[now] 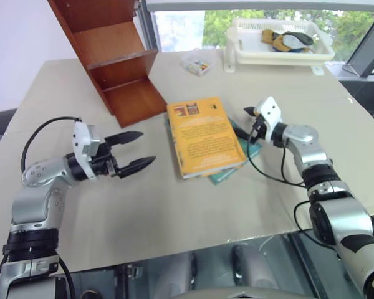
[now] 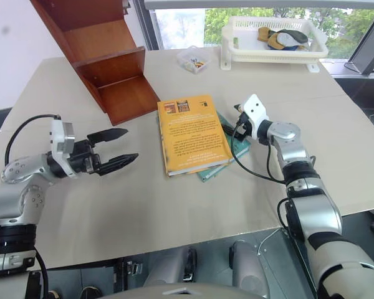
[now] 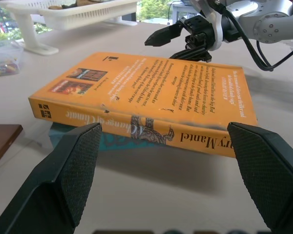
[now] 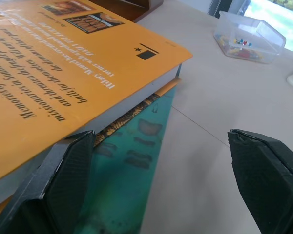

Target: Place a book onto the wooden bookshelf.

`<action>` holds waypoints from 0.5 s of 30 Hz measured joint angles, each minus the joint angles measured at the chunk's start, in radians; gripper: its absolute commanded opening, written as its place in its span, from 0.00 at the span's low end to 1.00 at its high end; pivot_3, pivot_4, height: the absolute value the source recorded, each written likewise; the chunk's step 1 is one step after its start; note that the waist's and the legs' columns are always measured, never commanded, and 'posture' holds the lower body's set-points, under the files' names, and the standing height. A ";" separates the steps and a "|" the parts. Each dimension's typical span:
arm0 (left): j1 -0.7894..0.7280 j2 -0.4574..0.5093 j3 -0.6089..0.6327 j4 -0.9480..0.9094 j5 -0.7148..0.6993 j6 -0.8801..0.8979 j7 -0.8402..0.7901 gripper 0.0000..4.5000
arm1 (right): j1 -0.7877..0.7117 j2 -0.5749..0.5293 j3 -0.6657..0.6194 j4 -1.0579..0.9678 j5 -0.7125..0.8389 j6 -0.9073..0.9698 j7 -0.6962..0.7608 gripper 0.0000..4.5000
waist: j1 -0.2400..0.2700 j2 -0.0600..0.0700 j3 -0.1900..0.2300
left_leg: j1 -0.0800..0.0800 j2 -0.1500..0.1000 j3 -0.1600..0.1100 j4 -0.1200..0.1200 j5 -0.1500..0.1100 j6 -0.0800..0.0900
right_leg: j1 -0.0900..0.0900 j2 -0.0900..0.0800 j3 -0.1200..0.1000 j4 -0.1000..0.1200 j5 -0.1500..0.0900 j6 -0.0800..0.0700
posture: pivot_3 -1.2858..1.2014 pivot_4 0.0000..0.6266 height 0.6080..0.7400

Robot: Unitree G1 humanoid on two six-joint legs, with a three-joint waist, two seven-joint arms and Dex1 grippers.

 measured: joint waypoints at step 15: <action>0.000 -0.005 -0.001 0.001 0.000 0.003 0.000 0.99 | 0.010 0.053 0.036 -0.049 0.000 0.007 0.007 0.99 | 0.000 0.000 0.000 | 0.000 0.000 0.000 0.000 0.000 0.000 | 0.000 0.000 0.000 0.000 0.000 0.000 | 0.52 0.24 1.00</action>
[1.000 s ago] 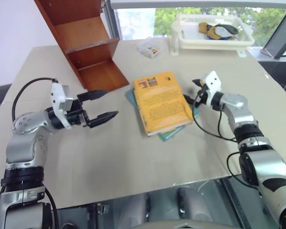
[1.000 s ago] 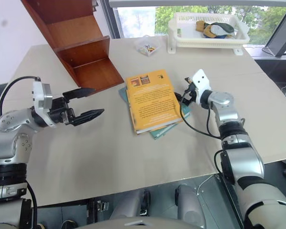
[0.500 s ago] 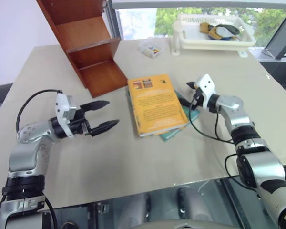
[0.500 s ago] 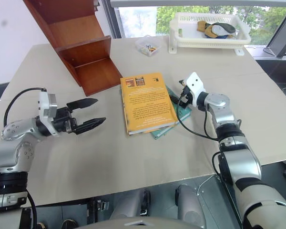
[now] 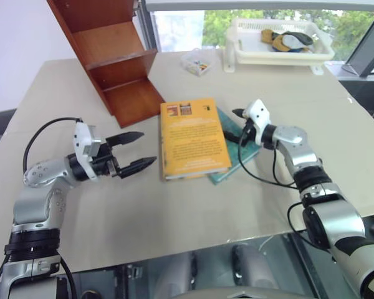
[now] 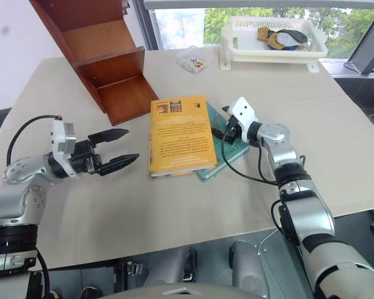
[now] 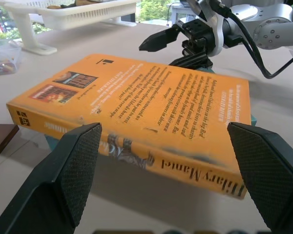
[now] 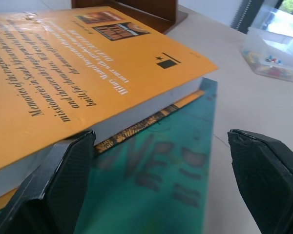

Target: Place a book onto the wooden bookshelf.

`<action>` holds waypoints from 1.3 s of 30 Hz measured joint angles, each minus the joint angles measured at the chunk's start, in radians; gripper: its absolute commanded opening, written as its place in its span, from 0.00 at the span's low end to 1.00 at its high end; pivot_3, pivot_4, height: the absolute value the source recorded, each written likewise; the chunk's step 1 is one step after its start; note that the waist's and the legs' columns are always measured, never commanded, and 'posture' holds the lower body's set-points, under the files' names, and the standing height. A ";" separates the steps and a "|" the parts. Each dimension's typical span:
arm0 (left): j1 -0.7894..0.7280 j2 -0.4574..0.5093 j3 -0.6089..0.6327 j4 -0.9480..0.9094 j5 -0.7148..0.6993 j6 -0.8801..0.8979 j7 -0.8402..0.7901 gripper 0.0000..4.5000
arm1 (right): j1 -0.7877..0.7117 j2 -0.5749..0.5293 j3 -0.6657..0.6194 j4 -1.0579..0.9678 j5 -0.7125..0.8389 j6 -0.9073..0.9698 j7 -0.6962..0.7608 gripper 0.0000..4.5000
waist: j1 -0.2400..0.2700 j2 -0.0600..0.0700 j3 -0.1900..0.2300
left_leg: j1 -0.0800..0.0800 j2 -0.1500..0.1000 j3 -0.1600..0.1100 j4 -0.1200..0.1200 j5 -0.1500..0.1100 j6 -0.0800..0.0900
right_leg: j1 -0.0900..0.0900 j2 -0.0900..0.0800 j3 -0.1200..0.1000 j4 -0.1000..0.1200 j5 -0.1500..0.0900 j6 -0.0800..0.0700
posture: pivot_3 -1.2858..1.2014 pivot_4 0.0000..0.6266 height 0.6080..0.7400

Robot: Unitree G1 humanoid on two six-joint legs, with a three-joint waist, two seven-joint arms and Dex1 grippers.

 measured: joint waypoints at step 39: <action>-0.727 -0.231 -0.058 1.111 0.003 0.831 -0.043 0.99 | 1.148 -0.609 -0.604 -1.347 0.704 0.709 0.226 0.99 | 0.031 -0.008 0.002 | 0.009 -0.002 -0.002 0.004 -0.003 0.006 | 0.013 0.000 -0.002 0.000 -0.001 0.002 | 0.52 0.24 1.00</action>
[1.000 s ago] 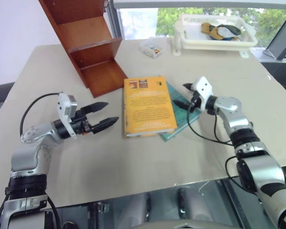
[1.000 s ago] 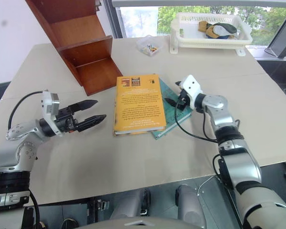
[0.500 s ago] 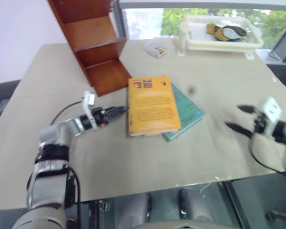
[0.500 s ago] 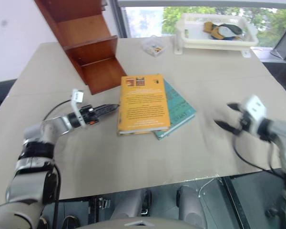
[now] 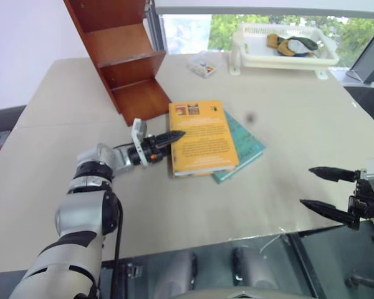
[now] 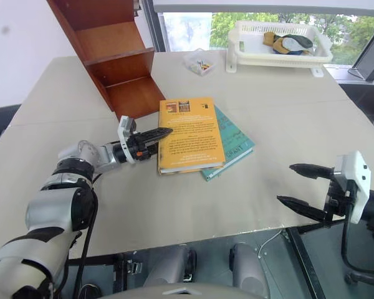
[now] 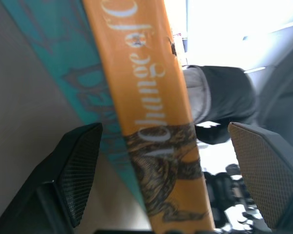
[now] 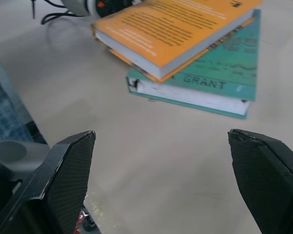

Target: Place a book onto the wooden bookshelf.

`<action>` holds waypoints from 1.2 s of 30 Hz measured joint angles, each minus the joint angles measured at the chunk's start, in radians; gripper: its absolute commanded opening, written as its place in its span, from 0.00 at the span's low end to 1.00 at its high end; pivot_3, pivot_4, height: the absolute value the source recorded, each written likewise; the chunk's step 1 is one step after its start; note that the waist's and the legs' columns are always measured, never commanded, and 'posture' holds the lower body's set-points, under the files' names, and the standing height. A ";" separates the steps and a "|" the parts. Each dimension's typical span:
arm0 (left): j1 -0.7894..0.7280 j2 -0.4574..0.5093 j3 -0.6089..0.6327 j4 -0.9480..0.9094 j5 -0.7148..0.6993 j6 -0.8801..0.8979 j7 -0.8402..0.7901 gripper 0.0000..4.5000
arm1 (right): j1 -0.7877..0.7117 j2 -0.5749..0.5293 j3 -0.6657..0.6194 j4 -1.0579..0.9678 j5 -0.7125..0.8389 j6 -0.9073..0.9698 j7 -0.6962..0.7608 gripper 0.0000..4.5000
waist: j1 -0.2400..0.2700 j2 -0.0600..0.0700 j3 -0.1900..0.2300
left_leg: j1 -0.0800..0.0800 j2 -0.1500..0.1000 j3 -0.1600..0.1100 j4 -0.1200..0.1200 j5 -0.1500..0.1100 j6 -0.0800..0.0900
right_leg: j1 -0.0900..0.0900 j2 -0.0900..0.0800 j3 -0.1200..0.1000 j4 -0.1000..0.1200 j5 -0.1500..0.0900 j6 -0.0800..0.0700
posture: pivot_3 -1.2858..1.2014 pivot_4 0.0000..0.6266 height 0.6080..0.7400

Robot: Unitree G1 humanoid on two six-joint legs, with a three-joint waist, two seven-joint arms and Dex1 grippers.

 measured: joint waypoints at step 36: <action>0.066 -0.020 0.013 -0.290 -0.033 0.257 -0.145 0.11 | -0.051 0.053 -0.031 0.001 0.133 -0.084 0.048 1.00 | 0.002 0.000 0.000 | -0.007 0.001 -0.001 0.000 0.000 0.000 | -0.007 -0.001 0.000 0.001 0.000 0.000 | 0.52 0.24 1.00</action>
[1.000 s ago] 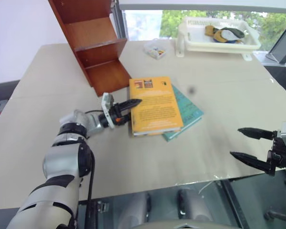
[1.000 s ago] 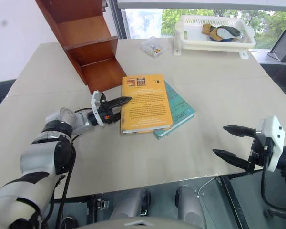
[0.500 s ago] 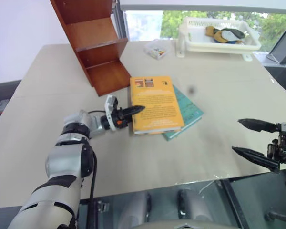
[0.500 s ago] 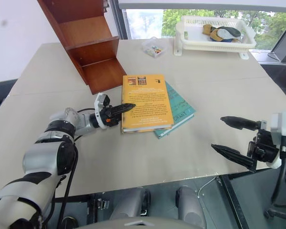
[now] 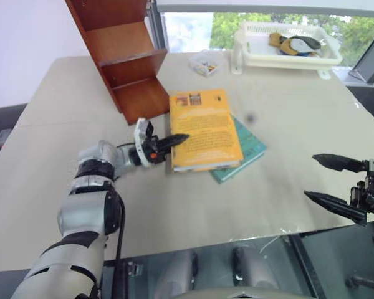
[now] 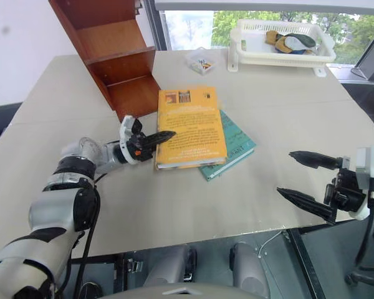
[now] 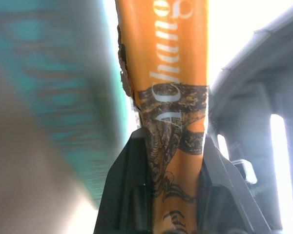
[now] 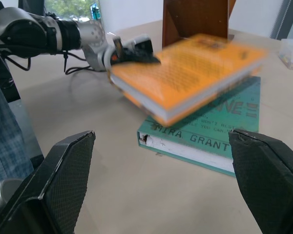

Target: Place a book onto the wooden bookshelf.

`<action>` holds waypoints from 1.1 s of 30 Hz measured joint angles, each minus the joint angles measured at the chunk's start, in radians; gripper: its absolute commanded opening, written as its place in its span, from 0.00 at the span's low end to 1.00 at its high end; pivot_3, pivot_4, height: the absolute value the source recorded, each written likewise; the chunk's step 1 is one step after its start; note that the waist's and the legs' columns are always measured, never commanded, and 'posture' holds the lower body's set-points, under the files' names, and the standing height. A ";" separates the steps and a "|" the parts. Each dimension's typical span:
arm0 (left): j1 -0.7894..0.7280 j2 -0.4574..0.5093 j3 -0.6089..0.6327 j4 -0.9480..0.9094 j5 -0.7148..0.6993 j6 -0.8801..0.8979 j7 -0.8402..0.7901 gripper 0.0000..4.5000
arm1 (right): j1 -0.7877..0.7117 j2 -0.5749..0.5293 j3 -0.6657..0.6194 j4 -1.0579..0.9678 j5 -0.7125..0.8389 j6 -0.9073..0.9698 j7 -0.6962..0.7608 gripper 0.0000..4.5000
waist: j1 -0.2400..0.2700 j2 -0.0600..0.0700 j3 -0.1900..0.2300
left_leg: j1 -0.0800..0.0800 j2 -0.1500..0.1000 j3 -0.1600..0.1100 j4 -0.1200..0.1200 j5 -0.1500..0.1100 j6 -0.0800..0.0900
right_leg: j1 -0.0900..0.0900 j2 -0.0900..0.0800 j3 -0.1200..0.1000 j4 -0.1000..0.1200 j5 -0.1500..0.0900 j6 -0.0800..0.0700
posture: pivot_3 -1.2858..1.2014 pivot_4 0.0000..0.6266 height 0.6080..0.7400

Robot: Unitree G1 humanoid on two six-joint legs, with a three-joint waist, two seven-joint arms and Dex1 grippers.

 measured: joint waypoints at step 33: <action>-0.404 0.108 -0.564 -0.371 0.866 -1.370 0.573 0.11 | -0.278 0.014 0.152 0.302 -0.059 -0.054 0.102 1.00 | 0.022 0.002 0.001 | -0.003 -0.005 0.001 0.000 0.000 0.001 | -0.002 0.000 0.000 -0.003 0.000 0.000 | 0.52 0.24 1.00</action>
